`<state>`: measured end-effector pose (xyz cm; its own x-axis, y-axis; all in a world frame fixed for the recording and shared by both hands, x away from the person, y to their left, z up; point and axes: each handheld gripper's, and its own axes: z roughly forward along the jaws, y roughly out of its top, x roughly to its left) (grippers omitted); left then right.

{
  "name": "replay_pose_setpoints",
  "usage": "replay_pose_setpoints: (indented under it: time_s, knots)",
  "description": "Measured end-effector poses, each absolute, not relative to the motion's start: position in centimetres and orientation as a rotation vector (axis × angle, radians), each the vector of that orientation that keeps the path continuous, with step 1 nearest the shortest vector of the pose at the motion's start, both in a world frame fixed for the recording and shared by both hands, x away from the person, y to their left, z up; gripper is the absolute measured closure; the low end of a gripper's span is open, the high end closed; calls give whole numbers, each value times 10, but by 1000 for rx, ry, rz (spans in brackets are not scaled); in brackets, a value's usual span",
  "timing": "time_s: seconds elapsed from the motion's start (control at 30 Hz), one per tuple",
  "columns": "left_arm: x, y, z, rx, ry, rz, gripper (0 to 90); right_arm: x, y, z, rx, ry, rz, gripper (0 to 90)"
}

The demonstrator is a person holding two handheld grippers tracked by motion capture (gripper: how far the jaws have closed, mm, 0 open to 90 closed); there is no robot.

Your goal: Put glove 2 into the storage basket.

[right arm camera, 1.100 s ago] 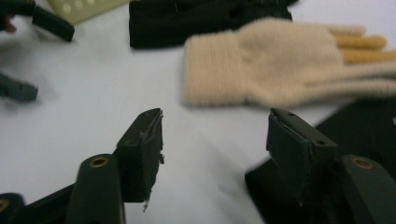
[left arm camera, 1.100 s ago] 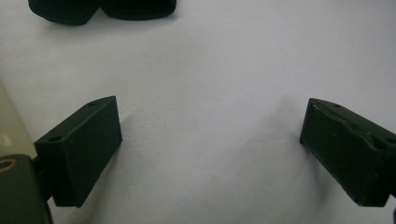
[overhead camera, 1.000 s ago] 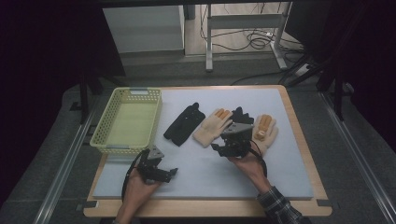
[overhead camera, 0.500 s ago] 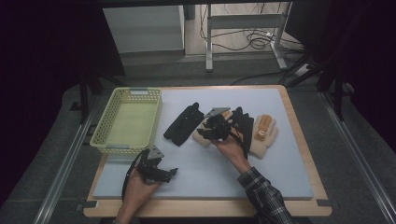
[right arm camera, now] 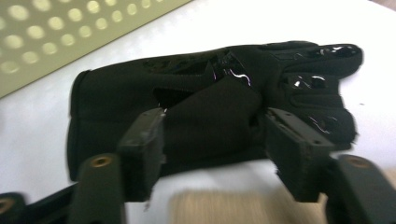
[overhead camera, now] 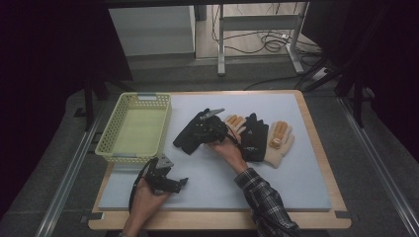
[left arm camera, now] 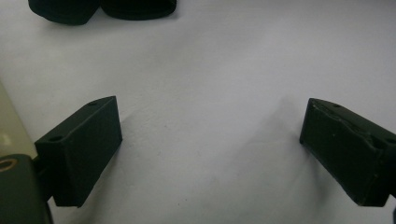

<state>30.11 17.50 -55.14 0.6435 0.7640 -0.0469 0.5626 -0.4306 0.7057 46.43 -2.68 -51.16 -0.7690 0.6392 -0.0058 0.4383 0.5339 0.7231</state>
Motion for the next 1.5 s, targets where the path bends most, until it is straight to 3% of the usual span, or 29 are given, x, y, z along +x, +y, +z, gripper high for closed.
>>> replay_pose_setpoints:
  time_s: [0.1,0.23,0.27,0.3,0.37,0.5,0.8,1.5]
  knots:
    - [301,175,-551,2156,1026,366,59,470,-16,-521,909,2513,1054,271]
    - [301,175,-551,2156,1026,366,59,474,-7,-530,889,2540,980,279]
    - [301,175,-551,2156,1026,366,59,477,-8,-531,916,2546,998,315]
    - [301,175,-551,2156,1027,366,59,478,-11,-530,945,2521,973,511]
    - [301,175,-551,2156,1027,365,59,478,-13,-530,931,2512,970,555]
    - [301,175,-551,2156,1027,366,59,477,-19,-529,946,2483,951,848]
    - [301,175,-552,2153,1028,365,59,473,-23,-522,914,2471,1008,867]
    - [301,175,-551,2161,1023,367,59,442,-35,-459,757,2417,1161,869]
